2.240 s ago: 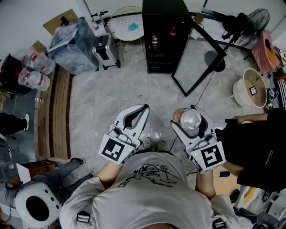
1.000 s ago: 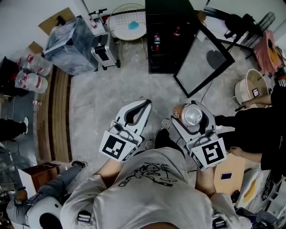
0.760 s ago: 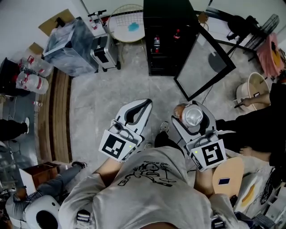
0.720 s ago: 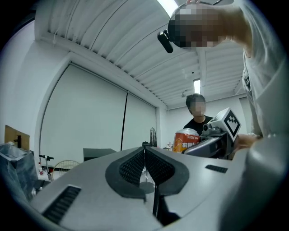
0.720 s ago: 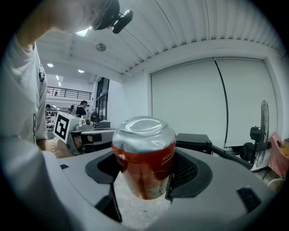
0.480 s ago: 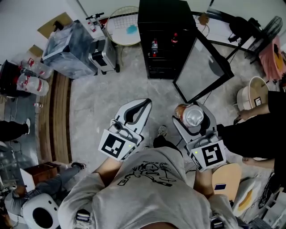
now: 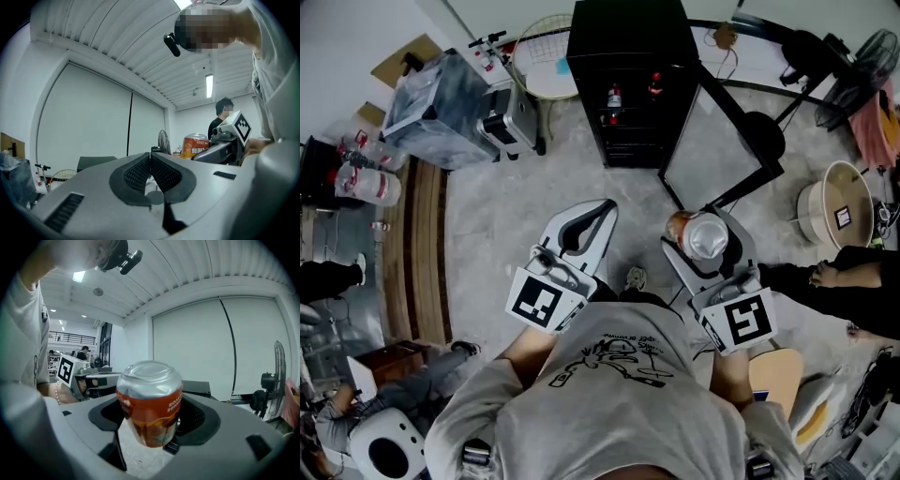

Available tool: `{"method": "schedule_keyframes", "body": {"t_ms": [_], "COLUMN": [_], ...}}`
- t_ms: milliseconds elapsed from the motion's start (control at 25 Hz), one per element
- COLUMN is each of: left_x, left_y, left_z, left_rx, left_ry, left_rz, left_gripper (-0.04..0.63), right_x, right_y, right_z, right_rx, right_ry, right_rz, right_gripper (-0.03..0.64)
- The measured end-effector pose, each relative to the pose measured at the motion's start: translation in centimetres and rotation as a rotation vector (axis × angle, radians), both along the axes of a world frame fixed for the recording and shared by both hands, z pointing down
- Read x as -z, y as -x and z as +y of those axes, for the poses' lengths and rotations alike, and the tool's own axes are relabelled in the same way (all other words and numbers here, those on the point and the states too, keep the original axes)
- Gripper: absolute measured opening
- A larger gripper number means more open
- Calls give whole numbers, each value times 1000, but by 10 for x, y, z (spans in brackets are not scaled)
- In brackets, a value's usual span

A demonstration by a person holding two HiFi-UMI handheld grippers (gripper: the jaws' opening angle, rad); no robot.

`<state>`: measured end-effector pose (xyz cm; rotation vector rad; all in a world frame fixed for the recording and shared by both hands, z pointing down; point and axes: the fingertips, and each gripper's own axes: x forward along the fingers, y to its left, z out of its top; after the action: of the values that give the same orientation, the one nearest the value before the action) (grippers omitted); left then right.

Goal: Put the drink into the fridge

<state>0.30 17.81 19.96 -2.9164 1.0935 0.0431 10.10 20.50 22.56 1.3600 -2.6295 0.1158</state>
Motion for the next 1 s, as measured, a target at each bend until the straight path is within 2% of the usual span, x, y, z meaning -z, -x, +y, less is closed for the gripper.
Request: {"method": "schedule_keyframes", "body": {"t_ms": [440, 720, 1000], "left_x": [-6, -6, 0], "left_y": [-19, -4, 30], "left_z": [-45, -87, -154], "left_rx": [6, 15, 35], "left_ry": [14, 9, 3], "left_rz": [4, 22, 33], "left_gripper": [21, 21, 23], "right_x": [-5, -6, 3], "right_y": [-21, -6, 27], "right_z": [-42, -84, -151], "right_rx": [-9, 2, 31], "right_ry": [13, 17, 14], "right_rz": [10, 32, 46], "right_gripper": [339, 339, 339]}}
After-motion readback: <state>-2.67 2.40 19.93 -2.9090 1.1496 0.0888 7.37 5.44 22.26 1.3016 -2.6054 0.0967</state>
